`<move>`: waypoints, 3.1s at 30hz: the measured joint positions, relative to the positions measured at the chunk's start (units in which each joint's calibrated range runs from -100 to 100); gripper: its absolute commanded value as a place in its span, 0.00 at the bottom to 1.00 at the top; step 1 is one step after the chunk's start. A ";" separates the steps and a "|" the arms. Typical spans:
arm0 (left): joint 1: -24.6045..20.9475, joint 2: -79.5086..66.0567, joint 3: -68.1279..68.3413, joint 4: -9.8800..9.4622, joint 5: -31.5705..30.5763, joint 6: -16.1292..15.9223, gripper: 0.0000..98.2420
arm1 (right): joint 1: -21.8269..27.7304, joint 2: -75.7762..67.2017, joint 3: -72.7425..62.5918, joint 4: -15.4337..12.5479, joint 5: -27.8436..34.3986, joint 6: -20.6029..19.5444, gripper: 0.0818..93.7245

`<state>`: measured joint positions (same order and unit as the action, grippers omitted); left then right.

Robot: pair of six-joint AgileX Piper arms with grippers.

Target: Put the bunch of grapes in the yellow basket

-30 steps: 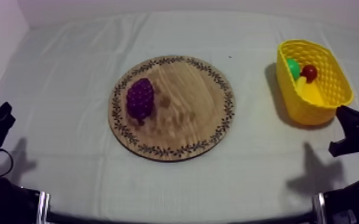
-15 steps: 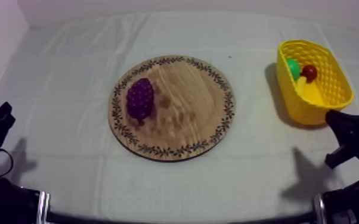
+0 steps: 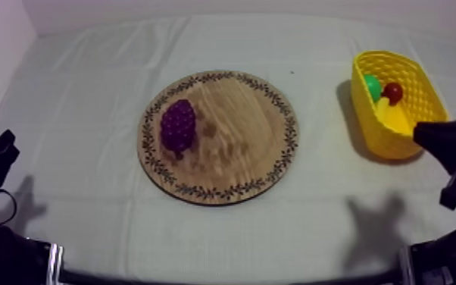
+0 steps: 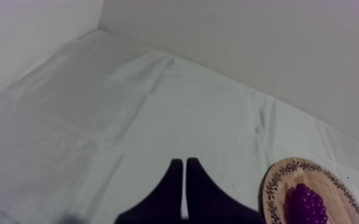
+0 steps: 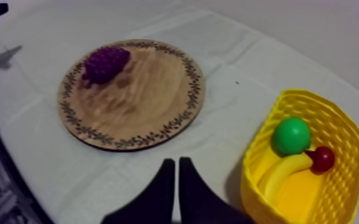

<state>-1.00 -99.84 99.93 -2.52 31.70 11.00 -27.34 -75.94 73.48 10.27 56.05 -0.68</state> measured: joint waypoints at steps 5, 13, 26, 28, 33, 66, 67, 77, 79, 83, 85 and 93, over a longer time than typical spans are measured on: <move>0.00 0.00 0.00 0.00 0.00 0.00 0.00 | -2.99 12.63 -16.20 0.51 11.11 -2.40 0.00; 0.00 0.00 0.00 0.00 0.00 0.00 0.00 | -3.19 33.24 -40.85 -0.33 24.32 -5.00 0.00; 0.00 0.00 0.00 0.00 0.00 0.00 0.00 | -6.32 61.52 -73.20 -3.14 38.30 -12.79 0.00; 0.00 0.00 0.00 0.00 0.00 0.00 0.00 | -7.48 65.67 -77.18 -3.08 39.23 -14.11 0.00; 0.00 0.00 0.00 0.00 0.00 0.03 0.00 | -9.11 75.20 -84.09 -3.08 38.31 -17.31 0.00; 0.00 0.00 0.00 0.00 0.00 0.03 0.00 | -6.79 99.26 -102.38 -4.69 41.36 -18.40 0.70; 0.00 0.00 0.00 0.00 0.00 0.03 0.00 | -6.83 99.83 -102.46 -4.82 41.27 -18.60 0.71; 0.00 0.00 0.00 0.00 0.00 0.03 0.00 | -6.80 110.90 -107.99 -6.29 40.71 -20.21 0.72; 0.00 0.00 0.00 0.00 0.00 0.03 0.00 | -6.80 113.57 -109.55 -6.58 40.71 -20.35 0.73; 0.00 0.00 0.00 0.00 0.00 0.03 0.00 | -6.91 117.83 -111.04 -7.12 40.61 -20.72 0.73; 0.00 0.00 0.00 0.00 0.00 0.03 0.00 | -7.04 119.57 -111.20 -7.34 40.69 -20.88 0.73; 0.00 0.00 0.00 0.00 0.00 0.03 0.00 | -7.70 123.04 -110.99 -7.49 40.53 -21.59 0.73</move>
<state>-1.00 -99.84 99.93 -2.52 31.70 11.02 -35.03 47.11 -37.51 2.77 96.58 -22.26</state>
